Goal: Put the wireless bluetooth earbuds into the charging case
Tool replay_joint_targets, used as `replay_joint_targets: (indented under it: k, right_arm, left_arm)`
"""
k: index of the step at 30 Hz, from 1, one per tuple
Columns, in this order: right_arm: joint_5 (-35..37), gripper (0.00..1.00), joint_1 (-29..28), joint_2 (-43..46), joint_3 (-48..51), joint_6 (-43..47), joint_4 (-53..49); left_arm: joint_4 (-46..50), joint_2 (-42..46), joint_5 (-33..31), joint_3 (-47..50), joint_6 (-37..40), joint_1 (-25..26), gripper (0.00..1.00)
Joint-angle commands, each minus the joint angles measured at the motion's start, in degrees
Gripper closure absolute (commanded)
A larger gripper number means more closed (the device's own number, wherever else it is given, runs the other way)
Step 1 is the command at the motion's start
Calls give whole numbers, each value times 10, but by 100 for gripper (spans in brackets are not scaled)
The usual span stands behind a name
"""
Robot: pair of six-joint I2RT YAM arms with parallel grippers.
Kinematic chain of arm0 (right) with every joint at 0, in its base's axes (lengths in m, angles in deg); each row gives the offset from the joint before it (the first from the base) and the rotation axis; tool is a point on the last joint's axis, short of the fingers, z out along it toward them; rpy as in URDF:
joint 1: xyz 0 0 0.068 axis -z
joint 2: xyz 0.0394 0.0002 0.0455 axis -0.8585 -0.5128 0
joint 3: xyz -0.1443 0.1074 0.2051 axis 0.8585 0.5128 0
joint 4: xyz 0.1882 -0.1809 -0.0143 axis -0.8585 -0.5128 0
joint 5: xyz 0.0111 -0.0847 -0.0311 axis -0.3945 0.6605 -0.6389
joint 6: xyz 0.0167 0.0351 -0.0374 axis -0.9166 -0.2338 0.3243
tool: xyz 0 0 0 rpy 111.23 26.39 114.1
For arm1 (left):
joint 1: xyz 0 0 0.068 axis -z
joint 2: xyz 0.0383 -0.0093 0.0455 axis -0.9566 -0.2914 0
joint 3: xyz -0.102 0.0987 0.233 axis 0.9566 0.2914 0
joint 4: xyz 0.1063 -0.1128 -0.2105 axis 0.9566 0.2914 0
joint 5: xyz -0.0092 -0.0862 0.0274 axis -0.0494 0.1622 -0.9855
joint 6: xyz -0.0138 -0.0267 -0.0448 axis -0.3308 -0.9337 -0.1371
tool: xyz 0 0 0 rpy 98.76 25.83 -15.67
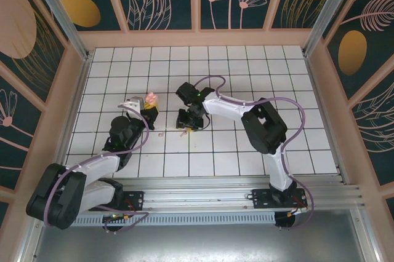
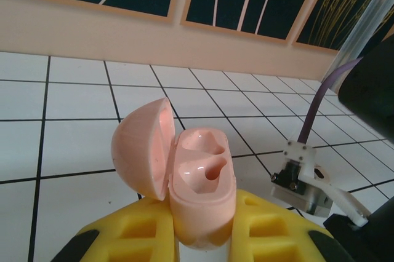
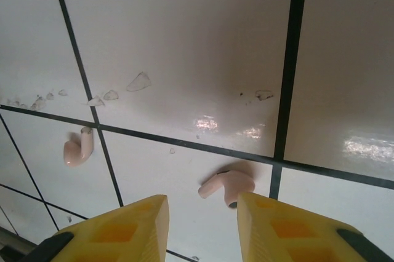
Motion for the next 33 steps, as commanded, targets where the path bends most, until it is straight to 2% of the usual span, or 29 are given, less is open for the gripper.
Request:
replay_joint_targets:
  k: [1, 20, 27, 33]
  right_arm:
    - [15, 65, -2, -16, -18, 13, -33]
    - [17, 76, 2, -35, -13, 30, -36]
    - [11, 73, 3, -40, -7, 29, -29]
    - [17, 80, 4, -40, 0, 35, -17]
  left_arm:
    - [-2, 17, -17, -11, 5, -5, 84]
    - [0, 18, -28, -17, -3, -5, 84]
    - [6, 22, -26, -19, -1, -5, 84]
    - [12, 29, -22, -18, 2, -5, 84]
